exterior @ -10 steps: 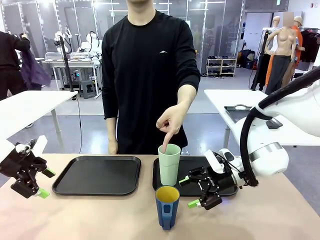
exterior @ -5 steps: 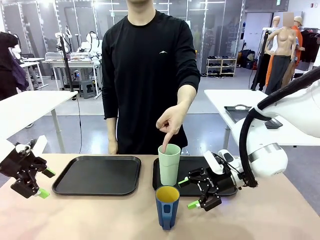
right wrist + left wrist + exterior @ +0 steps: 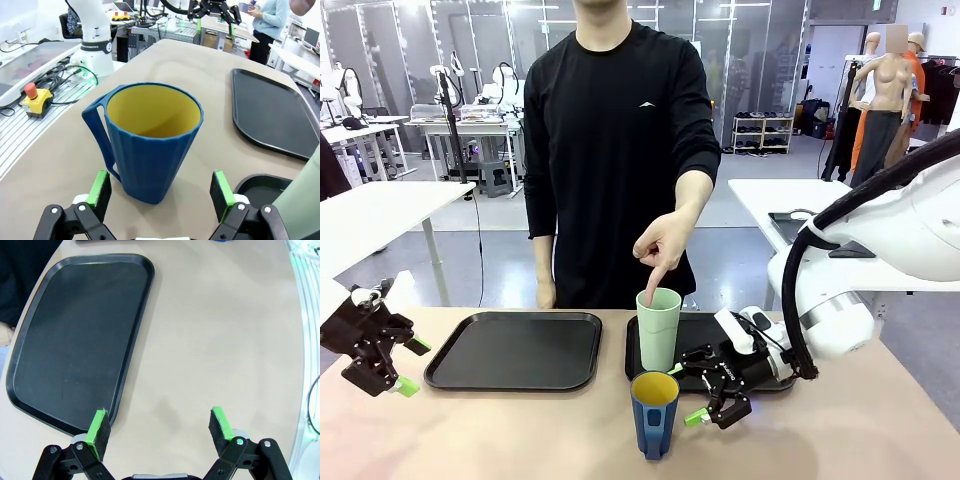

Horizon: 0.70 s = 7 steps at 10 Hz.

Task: Sort and store the cups by type.
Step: Pick up the Handle plastic cup and place it into the empty Flat Tray.

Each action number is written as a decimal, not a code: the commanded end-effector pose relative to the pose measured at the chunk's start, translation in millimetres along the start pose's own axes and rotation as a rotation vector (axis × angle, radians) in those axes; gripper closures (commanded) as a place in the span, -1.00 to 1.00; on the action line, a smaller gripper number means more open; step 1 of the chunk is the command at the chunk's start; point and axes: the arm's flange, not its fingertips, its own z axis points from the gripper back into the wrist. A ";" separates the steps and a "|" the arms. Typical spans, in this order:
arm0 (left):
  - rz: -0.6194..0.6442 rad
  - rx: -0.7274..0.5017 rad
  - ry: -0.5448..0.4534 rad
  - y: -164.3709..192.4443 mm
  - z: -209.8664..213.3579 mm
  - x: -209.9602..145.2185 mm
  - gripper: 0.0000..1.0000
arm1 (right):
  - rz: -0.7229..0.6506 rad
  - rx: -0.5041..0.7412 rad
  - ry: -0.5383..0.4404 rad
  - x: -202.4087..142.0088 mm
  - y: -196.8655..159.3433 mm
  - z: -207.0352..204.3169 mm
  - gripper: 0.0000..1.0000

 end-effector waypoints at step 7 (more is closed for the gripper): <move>-0.001 0.013 0.014 -0.1 -0.3 0.1 -1.00 | -0.016 0.098 -0.080 -12.6 -17.3 -30.9 -1.00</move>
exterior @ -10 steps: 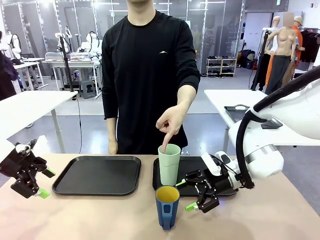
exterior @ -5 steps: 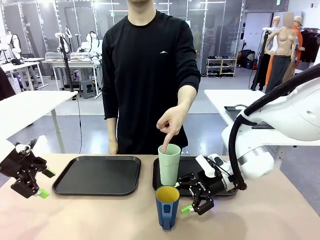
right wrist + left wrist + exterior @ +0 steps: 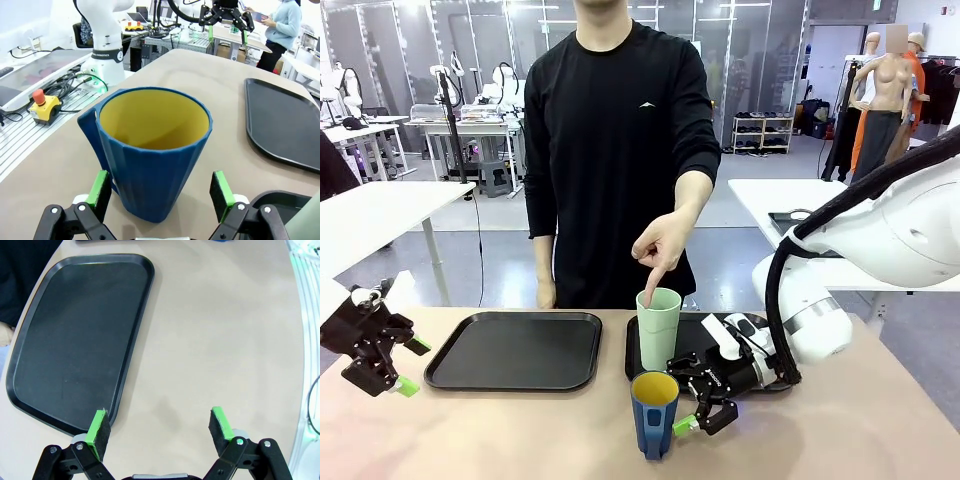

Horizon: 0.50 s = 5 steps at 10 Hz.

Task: Sort and store the cups by type.
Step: Pick up the Handle plastic cup and place it into the empty Flat Tray.

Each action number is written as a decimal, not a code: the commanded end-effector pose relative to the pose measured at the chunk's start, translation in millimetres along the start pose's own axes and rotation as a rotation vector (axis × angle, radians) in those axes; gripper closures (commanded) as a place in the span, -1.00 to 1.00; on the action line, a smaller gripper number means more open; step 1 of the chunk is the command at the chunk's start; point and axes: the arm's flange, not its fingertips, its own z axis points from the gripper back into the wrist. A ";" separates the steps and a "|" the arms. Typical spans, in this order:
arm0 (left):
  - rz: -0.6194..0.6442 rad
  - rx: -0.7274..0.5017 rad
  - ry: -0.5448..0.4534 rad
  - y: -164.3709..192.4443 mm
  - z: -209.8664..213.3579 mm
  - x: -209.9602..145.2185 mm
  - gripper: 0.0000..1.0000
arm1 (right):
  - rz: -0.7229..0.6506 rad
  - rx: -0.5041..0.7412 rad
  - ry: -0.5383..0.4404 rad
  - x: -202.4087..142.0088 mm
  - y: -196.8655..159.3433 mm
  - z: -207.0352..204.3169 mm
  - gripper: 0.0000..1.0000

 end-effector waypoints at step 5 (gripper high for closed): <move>-0.001 0.013 0.014 -0.1 -0.3 0.1 -1.00 | -0.007 0.056 -0.042 -2.5 -11.8 -20.9 -1.00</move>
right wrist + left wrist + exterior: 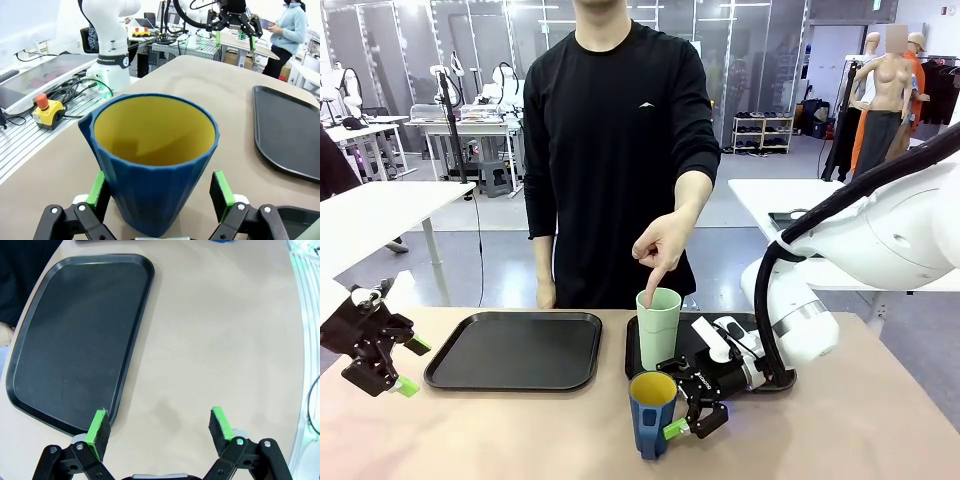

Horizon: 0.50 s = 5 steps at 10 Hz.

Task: Sort and store the cups by type.
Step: Pick up the Handle plastic cup and place it into the empty Flat Tray.

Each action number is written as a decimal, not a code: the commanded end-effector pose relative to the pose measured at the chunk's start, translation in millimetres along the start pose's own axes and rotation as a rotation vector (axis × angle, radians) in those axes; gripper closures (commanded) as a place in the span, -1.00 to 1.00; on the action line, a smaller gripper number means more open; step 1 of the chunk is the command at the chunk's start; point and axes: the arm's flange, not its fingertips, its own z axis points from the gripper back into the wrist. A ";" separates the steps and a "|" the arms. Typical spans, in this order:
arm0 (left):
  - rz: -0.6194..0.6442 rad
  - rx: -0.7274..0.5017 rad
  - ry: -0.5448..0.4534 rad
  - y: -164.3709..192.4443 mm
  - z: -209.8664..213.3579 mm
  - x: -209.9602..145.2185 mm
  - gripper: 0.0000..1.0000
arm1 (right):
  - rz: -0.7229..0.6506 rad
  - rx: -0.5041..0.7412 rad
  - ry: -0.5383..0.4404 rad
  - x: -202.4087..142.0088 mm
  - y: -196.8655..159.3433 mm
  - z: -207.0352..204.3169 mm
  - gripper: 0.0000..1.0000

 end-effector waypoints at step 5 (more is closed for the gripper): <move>-0.001 0.013 0.014 -0.1 -0.2 0.0 -1.00 | -0.014 0.042 -0.027 -6.0 -7.5 -13.4 -1.00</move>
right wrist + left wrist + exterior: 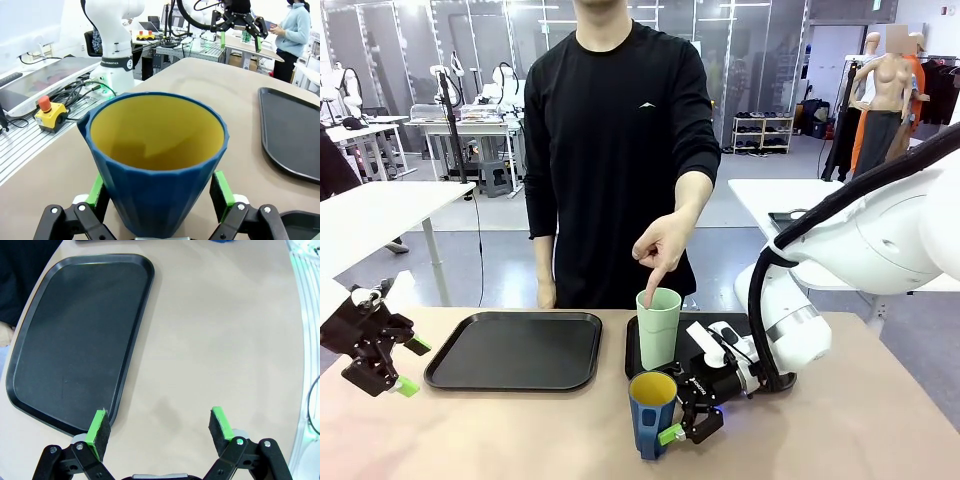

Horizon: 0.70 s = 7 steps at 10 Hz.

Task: Sort and store the cups by type.
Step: Pick up the Handle plastic cup and place it into the empty Flat Tray.

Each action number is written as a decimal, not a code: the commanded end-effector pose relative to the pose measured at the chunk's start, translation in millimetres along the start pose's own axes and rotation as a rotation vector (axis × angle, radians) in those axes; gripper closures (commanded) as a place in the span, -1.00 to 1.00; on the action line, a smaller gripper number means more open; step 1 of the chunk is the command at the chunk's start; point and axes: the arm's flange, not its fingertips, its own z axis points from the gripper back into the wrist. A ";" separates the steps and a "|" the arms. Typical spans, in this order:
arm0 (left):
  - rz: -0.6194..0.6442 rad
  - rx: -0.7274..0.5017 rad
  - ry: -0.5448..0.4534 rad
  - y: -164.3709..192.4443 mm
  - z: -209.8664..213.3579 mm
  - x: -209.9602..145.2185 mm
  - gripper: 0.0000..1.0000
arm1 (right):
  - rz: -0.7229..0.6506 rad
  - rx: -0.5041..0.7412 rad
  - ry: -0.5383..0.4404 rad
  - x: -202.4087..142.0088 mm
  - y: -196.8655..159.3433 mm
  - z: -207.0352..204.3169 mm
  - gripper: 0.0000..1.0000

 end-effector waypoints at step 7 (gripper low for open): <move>-0.001 0.013 0.014 0.0 -0.2 -0.1 -1.00 | -0.016 0.056 -0.003 -1.3 -4.6 -4.9 -0.26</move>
